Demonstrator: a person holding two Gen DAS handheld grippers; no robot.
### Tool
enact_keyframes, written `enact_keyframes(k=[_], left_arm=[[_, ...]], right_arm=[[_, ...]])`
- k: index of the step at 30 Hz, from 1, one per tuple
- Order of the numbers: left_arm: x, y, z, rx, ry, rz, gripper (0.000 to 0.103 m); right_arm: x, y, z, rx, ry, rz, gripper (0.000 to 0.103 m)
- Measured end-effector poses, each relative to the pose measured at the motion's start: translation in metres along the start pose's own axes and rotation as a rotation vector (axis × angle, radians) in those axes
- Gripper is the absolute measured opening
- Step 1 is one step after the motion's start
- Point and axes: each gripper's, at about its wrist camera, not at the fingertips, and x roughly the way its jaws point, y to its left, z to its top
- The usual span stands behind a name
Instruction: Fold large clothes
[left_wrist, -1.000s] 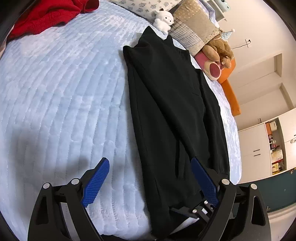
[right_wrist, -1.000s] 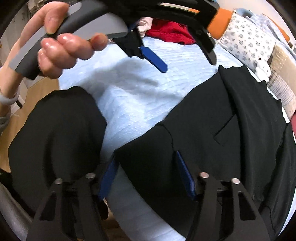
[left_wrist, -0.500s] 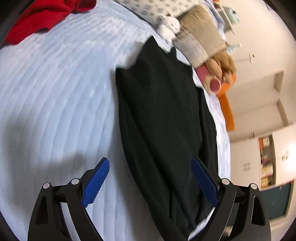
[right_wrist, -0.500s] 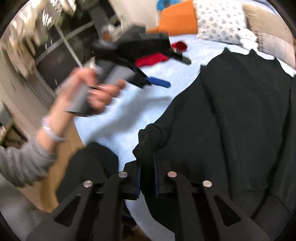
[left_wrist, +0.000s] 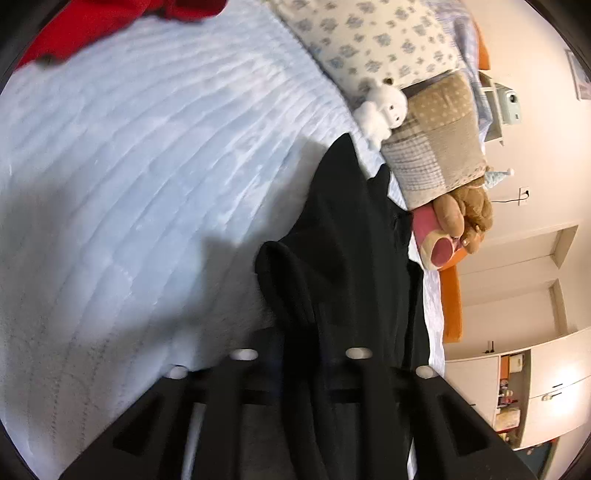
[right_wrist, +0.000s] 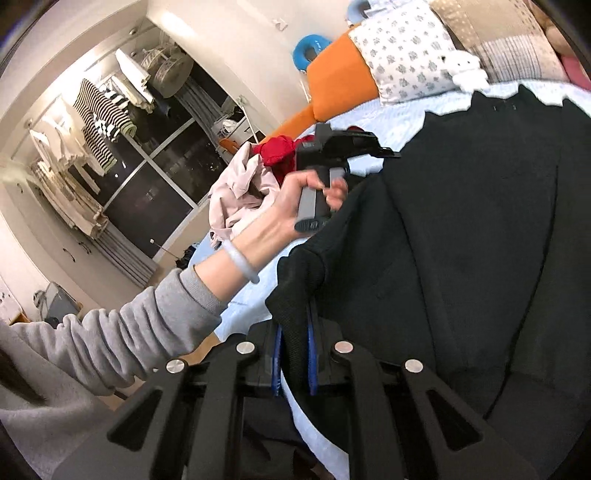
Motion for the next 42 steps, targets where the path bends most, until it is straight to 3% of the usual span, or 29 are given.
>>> enact_keyframes(k=[3,8,13,16,21,26,27,28,29,30,31,32,35,37,40,42], left_arm=[[-0.006,-0.028,0.001,0.082,-0.028,0.054,0.016],[-0.002,-0.104,0.000,0.217,-0.020,0.042,0.016],[0.038,-0.184,-0.025,0.379,0.036,0.048,0.016],[0.081,-0.217,-0.051,0.458,0.098,0.091,0.016],[0.141,-0.223,-0.084,0.508,0.183,0.235,0.017],[0.167,-0.203,-0.092,0.491,0.208,0.267,0.023],[0.168,-0.203,-0.094,0.503,0.210,0.268,0.028],[0.166,-0.205,-0.095,0.520,0.215,0.253,0.041],[0.165,-0.209,-0.096,0.530,0.221,0.245,0.048],[0.162,-0.215,-0.096,0.542,0.224,0.244,0.063],[0.151,-0.223,-0.095,0.561,0.213,0.237,0.073],[0.139,-0.232,-0.092,0.582,0.186,0.217,0.074],[0.102,-0.251,-0.073,0.635,0.098,0.202,0.084],[0.083,-0.254,-0.054,0.656,0.030,0.235,0.087],[0.081,-0.242,-0.024,0.647,-0.011,0.290,0.085],[0.094,-0.230,-0.009,0.615,0.016,0.308,0.080]], right_arm=[[0.001,-0.008,-0.008,0.048,-0.014,0.025,0.011],[-0.027,-0.025,-0.017,0.166,-0.120,0.052,0.011],[-0.061,-0.045,-0.036,0.292,-0.229,0.073,0.011],[-0.074,-0.061,-0.051,0.380,-0.275,0.077,0.011],[-0.081,-0.090,-0.077,0.501,-0.300,0.039,0.011],[-0.082,-0.108,-0.096,0.576,-0.290,-0.012,0.012],[-0.082,-0.108,-0.098,0.578,-0.283,-0.033,0.015],[-0.080,-0.107,-0.099,0.569,-0.263,-0.063,0.018],[-0.082,-0.108,-0.099,0.557,-0.242,-0.086,0.031],[-0.084,-0.103,-0.098,0.534,-0.219,-0.122,0.048],[-0.091,-0.098,-0.096,0.508,-0.219,-0.145,0.052],[-0.100,-0.089,-0.093,0.469,-0.228,-0.185,0.054],[-0.125,-0.064,-0.076,0.333,-0.262,-0.289,0.054],[-0.130,-0.048,-0.064,0.231,-0.279,-0.320,0.053],[-0.112,-0.040,-0.047,0.141,-0.240,-0.316,0.033],[-0.093,-0.041,-0.044,0.109,-0.185,-0.327,0.023]])
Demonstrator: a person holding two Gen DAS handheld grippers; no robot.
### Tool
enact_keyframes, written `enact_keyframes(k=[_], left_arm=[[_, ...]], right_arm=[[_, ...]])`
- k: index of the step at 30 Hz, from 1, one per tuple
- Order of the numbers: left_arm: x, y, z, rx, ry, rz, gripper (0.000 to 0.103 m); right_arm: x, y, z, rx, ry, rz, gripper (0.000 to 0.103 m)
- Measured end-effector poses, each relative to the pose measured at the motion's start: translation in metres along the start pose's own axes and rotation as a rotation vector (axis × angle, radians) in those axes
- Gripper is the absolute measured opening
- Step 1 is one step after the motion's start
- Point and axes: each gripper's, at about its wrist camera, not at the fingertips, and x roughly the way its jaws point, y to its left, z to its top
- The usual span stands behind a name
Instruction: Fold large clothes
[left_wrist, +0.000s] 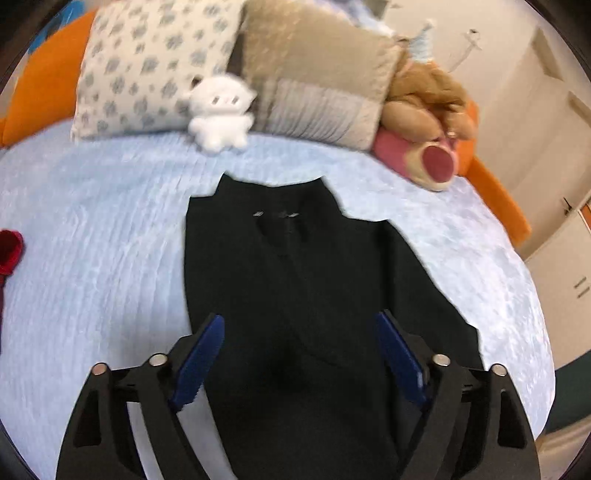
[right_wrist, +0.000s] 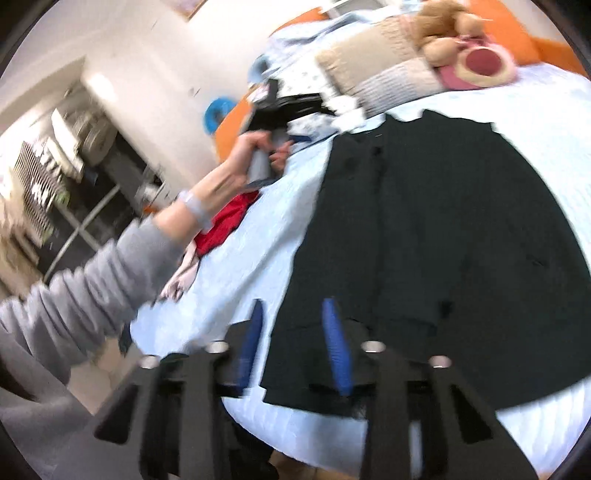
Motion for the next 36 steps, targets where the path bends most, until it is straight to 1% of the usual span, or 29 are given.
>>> enact_keyframes(k=[2,4,7,9,10,11,12,13,14,15,16,17,18,19,20,21,22,23,25,27,29,31,32,33,34,36], left_arm=[[0.023,0.014,0.006,-0.029,0.042,0.025,0.079],[0.046,0.023,0.011,-0.035,0.067,0.057,0.079],[0.082,0.021,0.017,-0.035,0.089,0.111,0.079],[0.107,0.026,0.020,-0.040,0.115,0.154,0.079],[0.113,0.027,0.021,-0.038,0.112,0.166,0.080],[0.117,0.024,0.020,-0.017,0.089,0.185,0.083],[0.121,0.020,0.020,0.008,0.084,0.210,0.086],[0.123,0.015,0.021,0.033,0.090,0.239,0.086],[0.123,0.011,0.021,0.047,0.094,0.259,0.086],[0.120,0.006,0.024,0.041,0.108,0.276,0.085],[0.115,0.004,0.025,0.026,0.112,0.266,0.084],[0.104,-0.005,0.029,-0.003,0.106,0.226,0.084],[0.094,-0.018,0.031,-0.006,0.095,0.204,0.084],[0.088,-0.032,0.034,0.011,0.092,0.196,0.086],[0.081,-0.058,0.037,0.058,0.095,0.189,0.089],[0.078,-0.081,0.038,0.097,0.097,0.186,0.094],[0.077,-0.098,0.039,0.121,0.100,0.180,0.094],[0.078,-0.125,0.040,0.148,0.109,0.165,0.094],[0.087,-0.162,0.039,0.166,0.137,0.139,0.094],[0.109,-0.204,0.037,0.186,0.182,0.131,0.094],[0.135,-0.239,0.033,0.229,0.214,0.180,0.094],[0.161,-0.266,0.029,0.266,0.246,0.230,0.094],[0.180,-0.281,0.026,0.287,0.277,0.266,0.093],[0.189,-0.287,0.023,0.299,0.294,0.291,0.091],[0.200,-0.293,0.019,0.316,0.311,0.326,0.082],[0.219,-0.305,0.009,0.366,0.348,0.415,0.075]], right_arm=[[0.017,0.004,0.000,-0.018,0.051,-0.015,0.023],[0.033,0.001,-0.008,-0.003,0.097,-0.038,0.023],[0.044,-0.015,-0.020,0.045,0.157,-0.073,0.022],[0.050,-0.028,-0.029,0.083,0.198,-0.091,0.013],[0.053,-0.032,-0.032,0.092,0.210,-0.092,0.011],[0.053,-0.035,-0.035,0.102,0.206,-0.085,0.007],[0.052,-0.035,-0.035,0.105,0.205,-0.076,0.007],[0.051,-0.034,-0.035,0.101,0.204,-0.067,0.007],[0.048,-0.033,-0.032,0.102,0.196,-0.053,0.010],[0.043,-0.028,-0.030,0.099,0.189,-0.043,0.015],[0.034,-0.026,-0.027,0.088,0.171,-0.033,0.022],[0.025,-0.026,-0.023,0.077,0.145,-0.029,0.042],[0.006,-0.024,-0.020,0.051,0.094,-0.039,0.055],[-0.007,-0.024,-0.016,0.031,0.061,-0.066,0.058],[-0.020,-0.026,-0.014,0.019,0.036,-0.101,0.059],[-0.036,-0.032,-0.012,0.015,0.013,-0.140,0.059],[-0.048,-0.039,-0.010,0.019,-0.003,-0.175,0.059],[-0.057,-0.049,-0.010,0.025,-0.017,-0.219,0.059],[-0.075,-0.073,-0.013,0.049,-0.023,-0.336,0.061],[-0.086,-0.096,-0.020,0.086,-0.021,-0.404,0.061],[-0.091,-0.120,-0.028,0.136,-0.006,-0.439,0.061],[-0.088,-0.137,-0.035,0.169,0.016,-0.456,0.061],[-0.086,-0.145,-0.038,0.187,0.027,-0.452,0.061],[-0.084,-0.148,-0.039,0.201,0.033,-0.442,0.061],[-0.083,-0.150,-0.043,0.216,0.044,-0.432,0.061],[-0.079,-0.161,-0.045,0.222,0.055,-0.408,0.061]])
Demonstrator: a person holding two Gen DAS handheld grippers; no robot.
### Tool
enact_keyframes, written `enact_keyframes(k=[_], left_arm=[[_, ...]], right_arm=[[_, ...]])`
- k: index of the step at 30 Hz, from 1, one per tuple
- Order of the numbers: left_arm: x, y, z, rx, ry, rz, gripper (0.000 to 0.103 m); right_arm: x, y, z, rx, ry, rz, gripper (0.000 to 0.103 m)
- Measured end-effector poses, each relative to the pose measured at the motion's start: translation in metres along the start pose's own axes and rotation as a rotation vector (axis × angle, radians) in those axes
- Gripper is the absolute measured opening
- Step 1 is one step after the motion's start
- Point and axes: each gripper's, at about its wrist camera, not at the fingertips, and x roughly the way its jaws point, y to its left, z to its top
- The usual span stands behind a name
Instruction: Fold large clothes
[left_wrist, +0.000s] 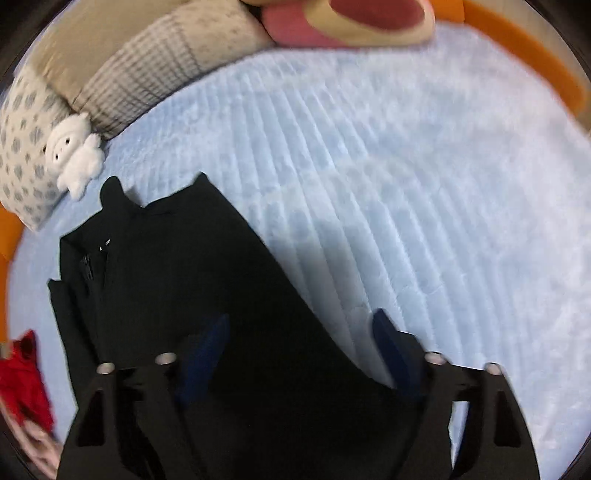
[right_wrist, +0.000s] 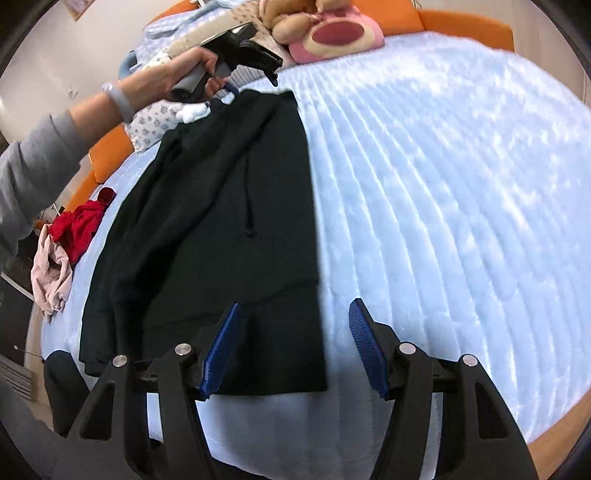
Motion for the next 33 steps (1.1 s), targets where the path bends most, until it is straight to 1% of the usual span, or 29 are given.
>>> enact_keyframes(k=[2,3,5,6,9,10,11,12,13,14,15,16,17,19,20,21,22,23,24,27,28,29,30,31,33], left_arm=[[0.006,-0.009,-0.001,0.024,0.011,0.068,0.075],[0.007,-0.009,-0.002,0.037,0.014,0.097,0.075],[0.008,-0.014,-0.005,0.073,0.014,0.178,0.074],[0.008,-0.016,-0.006,0.095,0.014,0.221,0.074],[0.005,-0.019,-0.010,0.163,0.017,0.313,0.068],[0.004,-0.020,-0.011,0.187,0.016,0.332,0.064],[0.006,-0.020,-0.010,0.205,0.018,0.342,0.060],[0.007,-0.022,-0.011,0.226,0.027,0.349,0.052],[0.007,-0.023,-0.012,0.241,0.030,0.344,0.044],[0.006,-0.024,-0.012,0.251,0.026,0.343,0.040],[0.004,-0.024,-0.012,0.256,0.020,0.338,0.036],[-0.001,-0.023,-0.012,0.252,0.013,0.322,0.032],[-0.003,-0.021,-0.011,0.244,0.011,0.304,0.031],[-0.012,-0.015,-0.010,0.227,0.006,0.245,0.025],[-0.018,-0.008,-0.009,0.217,-0.003,0.193,0.022],[-0.024,0.000,-0.008,0.213,-0.010,0.125,0.020],[-0.029,0.004,-0.010,0.210,-0.017,0.080,0.019],[-0.037,0.015,-0.011,0.202,-0.032,0.001,0.017],[-0.045,0.029,-0.011,0.188,-0.049,-0.073,0.011],[-0.052,0.074,-0.015,0.107,-0.064,-0.177,0.009],[-0.051,0.085,-0.017,0.092,-0.065,-0.196,0.009],[-0.049,0.094,-0.020,0.092,-0.059,-0.219,0.009],[-0.047,0.097,-0.023,0.095,-0.063,-0.227,0.011],[-0.045,0.099,-0.026,0.103,-0.068,-0.226,0.030],[-0.039,0.093,-0.028,0.121,-0.073,-0.217,0.061]], right_arm=[[0.004,-0.008,-0.001,0.000,0.018,0.017,0.061],[0.005,-0.012,0.004,0.001,0.023,0.018,0.059],[0.008,-0.010,0.008,-0.011,0.036,0.024,0.059],[0.009,-0.009,0.012,-0.020,0.042,0.016,0.057],[0.008,0.001,0.013,-0.060,0.064,-0.011,0.054],[0.006,-0.001,0.011,-0.071,0.068,-0.025,0.052],[0.005,0.000,0.010,-0.078,0.070,-0.041,0.045],[0.003,-0.001,0.009,-0.074,0.067,-0.040,0.032],[0.004,-0.003,0.009,-0.061,0.072,-0.014,0.019],[0.003,-0.004,0.009,-0.047,0.076,0.016,0.008],[0.001,-0.001,0.009,-0.057,0.063,0.004,0.007],[-0.002,0.004,0.009,-0.081,0.056,-0.006,0.006],[-0.006,0.008,0.010,-0.085,0.044,-0.002,0.005],[-0.011,0.015,0.015,-0.094,0.027,0.028,0.005],[-0.018,0.022,0.019,-0.108,0.007,0.039,0.005],[-0.022,0.027,0.022,-0.120,-0.002,0.054,0.005],[-0.026,0.033,0.026,-0.133,-0.010,0.071,0.005],[-0.031,0.041,0.029,-0.154,-0.018,0.079,0.005],[-0.034,0.052,0.034,-0.188,-0.023,0.092,0.005],[-0.039,0.081,0.043,-0.254,-0.025,0.161,0.005],[-0.040,0.090,0.046,-0.282,-0.020,0.174,0.005],[-0.039,0.100,0.048,-0.315,-0.021,0.166,0.005],[-0.037,0.105,0.050,-0.325,-0.018,0.166,0.005],[-0.033,0.107,0.050,-0.324,-0.011,0.169,0.005],[-0.028,0.105,0.048,-0.305,0.002,0.158,0.005]])
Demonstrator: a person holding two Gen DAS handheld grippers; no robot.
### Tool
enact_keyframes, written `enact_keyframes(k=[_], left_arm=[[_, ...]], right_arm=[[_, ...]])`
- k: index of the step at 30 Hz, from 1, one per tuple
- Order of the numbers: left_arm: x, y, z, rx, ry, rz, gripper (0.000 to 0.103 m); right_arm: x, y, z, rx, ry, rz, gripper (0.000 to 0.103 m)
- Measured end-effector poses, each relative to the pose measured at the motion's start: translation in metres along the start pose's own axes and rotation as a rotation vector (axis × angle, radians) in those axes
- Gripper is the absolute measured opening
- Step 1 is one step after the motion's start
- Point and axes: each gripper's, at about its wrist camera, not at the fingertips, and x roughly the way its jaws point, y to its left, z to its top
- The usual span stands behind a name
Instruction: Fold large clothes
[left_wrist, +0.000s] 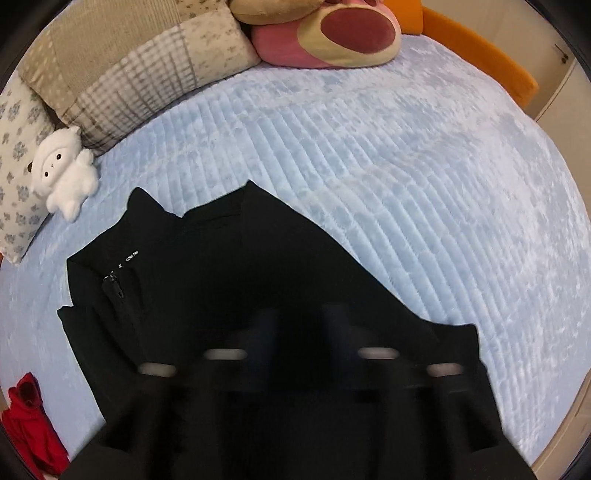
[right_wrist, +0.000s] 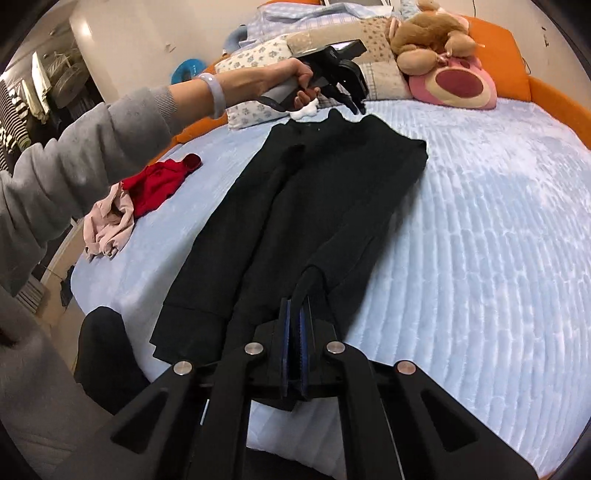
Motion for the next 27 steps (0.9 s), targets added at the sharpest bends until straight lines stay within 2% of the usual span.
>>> enact_keyframes(k=[3,5,10,12,14,15,17,18,21,24,27], left_arm=[[0.012,-0.019,0.007,0.018,0.015,-0.006,0.061],[0.022,-0.034,0.013,0.034,0.039,0.018,0.060],[0.049,-0.076,0.021,0.095,0.094,0.143,0.061],[0.063,-0.092,0.019,0.153,0.123,0.260,0.061],[0.068,-0.103,0.015,0.205,0.118,0.327,0.060],[0.068,-0.105,0.014,0.208,0.116,0.330,0.053],[0.065,-0.103,0.015,0.192,0.120,0.313,0.032],[0.062,-0.101,0.015,0.187,0.118,0.322,0.018],[0.047,-0.091,0.019,0.155,0.089,0.298,0.012],[0.027,-0.071,0.022,0.093,0.063,0.170,0.012],[0.001,-0.038,0.021,0.009,0.016,-0.016,0.011]], right_arm=[[0.003,-0.006,-0.007,0.032,0.017,-0.020,0.005],[0.002,-0.012,-0.010,0.049,0.024,-0.025,0.005],[-0.001,-0.029,-0.017,0.076,0.031,-0.030,0.005],[0.002,-0.033,-0.020,0.086,0.038,-0.028,0.005],[0.006,-0.035,-0.024,0.087,0.046,-0.019,0.005],[0.007,-0.035,-0.025,0.090,0.047,-0.010,0.005],[0.009,-0.034,-0.026,0.088,0.049,-0.008,0.005],[0.008,-0.034,-0.026,0.086,0.044,-0.010,0.005],[0.002,-0.030,-0.023,0.066,0.030,-0.011,0.005],[-0.008,-0.020,-0.015,0.024,0.020,-0.001,0.005],[-0.016,0.000,-0.004,-0.050,0.024,0.018,0.005]])
